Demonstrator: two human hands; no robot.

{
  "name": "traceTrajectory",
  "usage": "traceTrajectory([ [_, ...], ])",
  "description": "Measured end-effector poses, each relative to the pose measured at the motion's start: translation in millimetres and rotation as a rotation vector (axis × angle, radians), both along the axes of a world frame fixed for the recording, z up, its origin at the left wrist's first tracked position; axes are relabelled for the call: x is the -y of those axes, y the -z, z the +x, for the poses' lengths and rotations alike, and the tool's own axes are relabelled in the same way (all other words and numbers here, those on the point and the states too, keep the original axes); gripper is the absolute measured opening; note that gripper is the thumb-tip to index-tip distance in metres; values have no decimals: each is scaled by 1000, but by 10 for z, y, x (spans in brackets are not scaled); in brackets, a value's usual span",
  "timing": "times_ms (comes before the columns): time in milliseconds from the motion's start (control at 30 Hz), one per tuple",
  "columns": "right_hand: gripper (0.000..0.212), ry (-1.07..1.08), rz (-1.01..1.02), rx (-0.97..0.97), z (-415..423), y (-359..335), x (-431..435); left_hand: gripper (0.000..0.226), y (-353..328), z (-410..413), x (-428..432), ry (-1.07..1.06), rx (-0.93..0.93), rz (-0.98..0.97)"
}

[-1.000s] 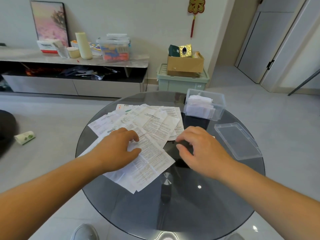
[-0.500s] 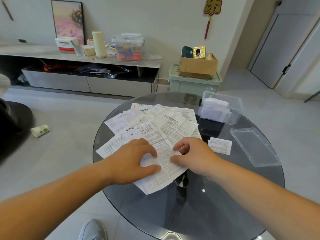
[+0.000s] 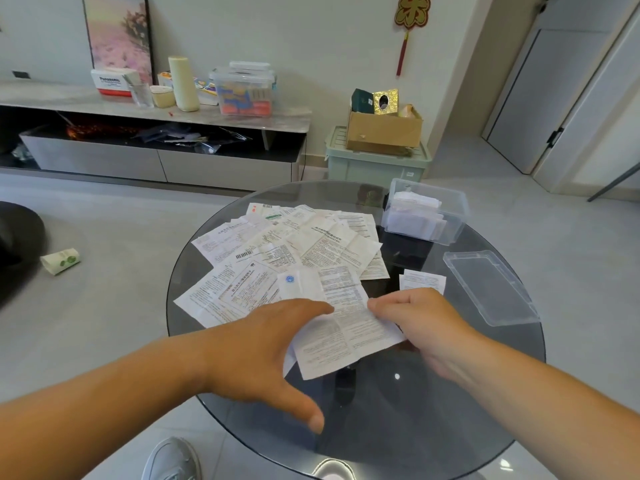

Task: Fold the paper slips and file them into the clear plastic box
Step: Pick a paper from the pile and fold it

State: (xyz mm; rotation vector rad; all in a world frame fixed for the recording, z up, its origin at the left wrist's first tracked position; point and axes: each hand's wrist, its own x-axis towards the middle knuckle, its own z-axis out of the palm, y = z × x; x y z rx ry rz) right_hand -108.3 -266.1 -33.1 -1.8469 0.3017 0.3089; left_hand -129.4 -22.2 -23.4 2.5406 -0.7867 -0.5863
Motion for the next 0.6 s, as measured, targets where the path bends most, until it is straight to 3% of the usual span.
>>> traceTrajectory([
  [67, 16, 29, 62, -36, -19, -6, 24, 107, 29, -28, 13, 2, 52, -4],
  [300, 32, 77, 169, -148, -180, -88, 59, 43, 61, -24, 9, -70, 172, -81],
  [467, 61, -97, -228, 53, -259, -159, 110, 19, 89, 68, 41, -202, 64, -294],
  [600, 59, -244, -43, 213, -289, -126, 139, 21, 77, 183, 61, -336, 77, -355],
])
